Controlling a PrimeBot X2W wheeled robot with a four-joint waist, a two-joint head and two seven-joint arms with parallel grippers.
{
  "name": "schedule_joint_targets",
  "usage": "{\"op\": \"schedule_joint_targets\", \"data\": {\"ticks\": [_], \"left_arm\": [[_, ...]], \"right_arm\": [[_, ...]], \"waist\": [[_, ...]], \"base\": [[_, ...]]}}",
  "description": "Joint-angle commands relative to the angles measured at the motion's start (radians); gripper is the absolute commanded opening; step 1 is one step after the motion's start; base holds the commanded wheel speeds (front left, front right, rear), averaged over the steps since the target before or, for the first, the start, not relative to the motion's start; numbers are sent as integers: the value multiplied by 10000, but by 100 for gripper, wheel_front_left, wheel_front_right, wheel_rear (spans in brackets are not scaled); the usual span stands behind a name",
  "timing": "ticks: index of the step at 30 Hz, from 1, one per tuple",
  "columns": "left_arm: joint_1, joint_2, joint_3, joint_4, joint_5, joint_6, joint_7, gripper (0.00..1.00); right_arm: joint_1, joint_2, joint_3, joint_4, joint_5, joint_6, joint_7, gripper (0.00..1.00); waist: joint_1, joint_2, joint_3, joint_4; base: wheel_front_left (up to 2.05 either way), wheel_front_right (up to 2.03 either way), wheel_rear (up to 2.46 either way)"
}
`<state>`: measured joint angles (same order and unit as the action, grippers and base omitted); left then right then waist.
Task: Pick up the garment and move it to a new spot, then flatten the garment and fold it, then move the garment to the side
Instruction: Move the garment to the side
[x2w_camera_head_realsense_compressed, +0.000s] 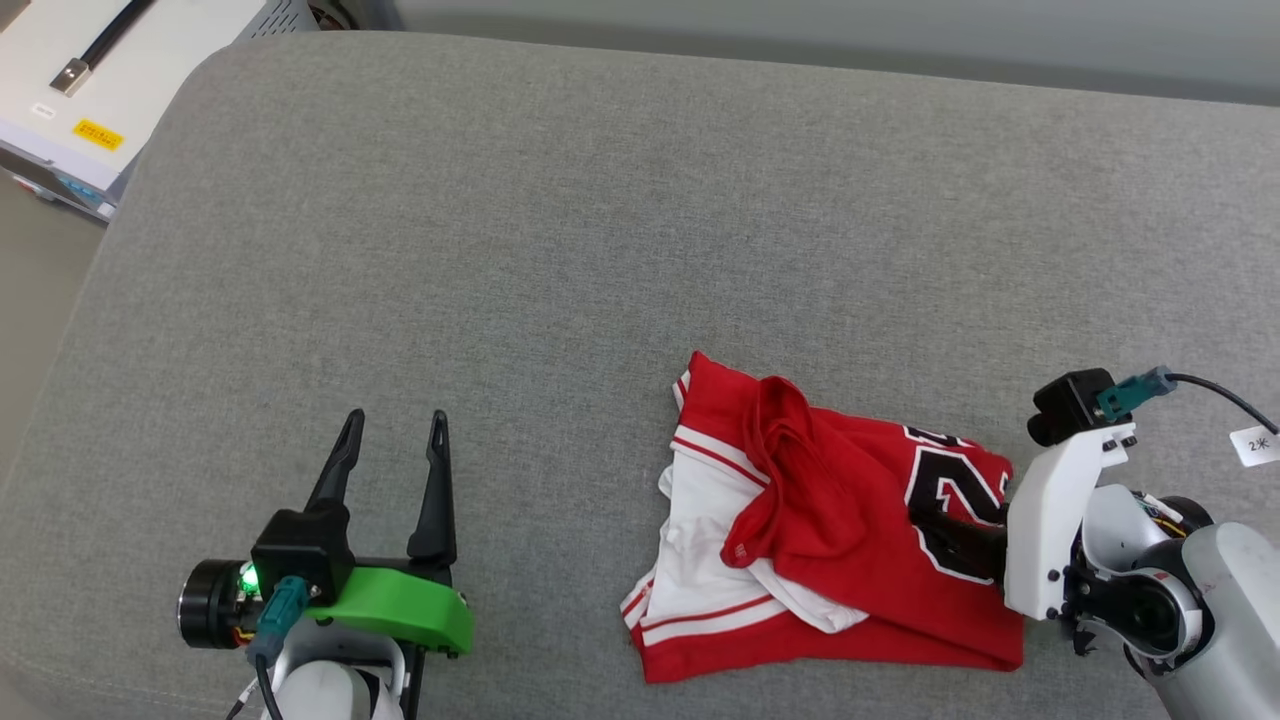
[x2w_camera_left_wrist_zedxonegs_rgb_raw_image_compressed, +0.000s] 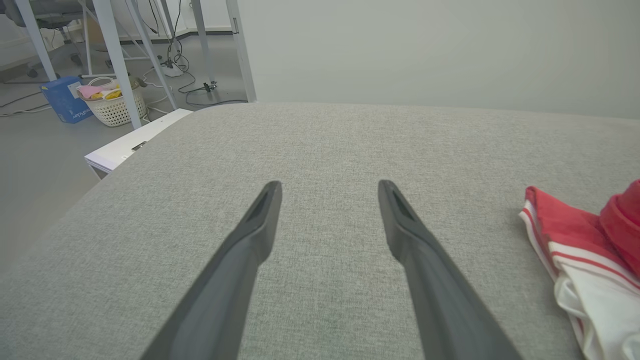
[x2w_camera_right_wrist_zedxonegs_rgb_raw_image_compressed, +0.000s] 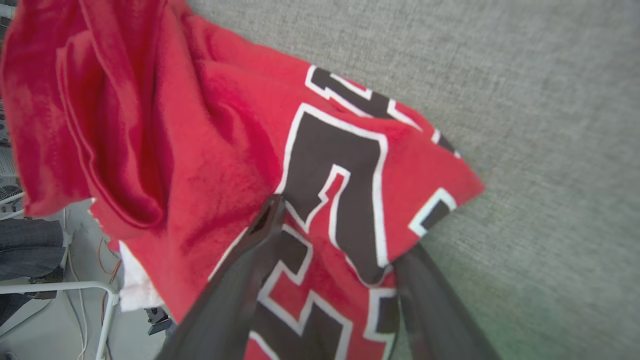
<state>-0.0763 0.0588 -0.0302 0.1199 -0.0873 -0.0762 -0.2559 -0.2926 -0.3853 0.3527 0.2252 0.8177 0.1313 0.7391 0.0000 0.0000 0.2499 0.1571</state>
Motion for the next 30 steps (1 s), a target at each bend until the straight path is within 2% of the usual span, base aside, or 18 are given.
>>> {"op": "schedule_joint_targets", "data": {"ticks": [1, 9, 17, 24, 30], "left_arm": [[-79, -54, 44, 37, 42, -21, -59, 100], [292, -57, 232, 100, 102, 17, -59, 100], [600, -59, 360, -51, 132, 67, -59, 100], [415, -44, 533, -368, 150, 91, -59, 100], [127, 55, 681, -806, 167, 35, -59, 100]], "right_arm": [[365, 136, 403, 127, 68, -6, -145, 0], [-183, -791, 956, -1009, -186, -6, -1446, 0], [-755, -2060, 1440, -2422, -368, -6, -1227, 0], [-1252, -2878, 954, -2834, -293, -6, -735, 0], [-1669, -3142, 253, -2274, -753, -6, -642, 0]], "waist": [[0, 0, -158, -118], [0, 0, -903, -795], [0, 0, -1190, -1939], [0, 0, -671, -2941], [0, 0, 146, -3204]], "base": [[0, 0, 0], [0, 0, 0], [0, 0, 0], [0, 0, 0], [0, 0, 0]]}}
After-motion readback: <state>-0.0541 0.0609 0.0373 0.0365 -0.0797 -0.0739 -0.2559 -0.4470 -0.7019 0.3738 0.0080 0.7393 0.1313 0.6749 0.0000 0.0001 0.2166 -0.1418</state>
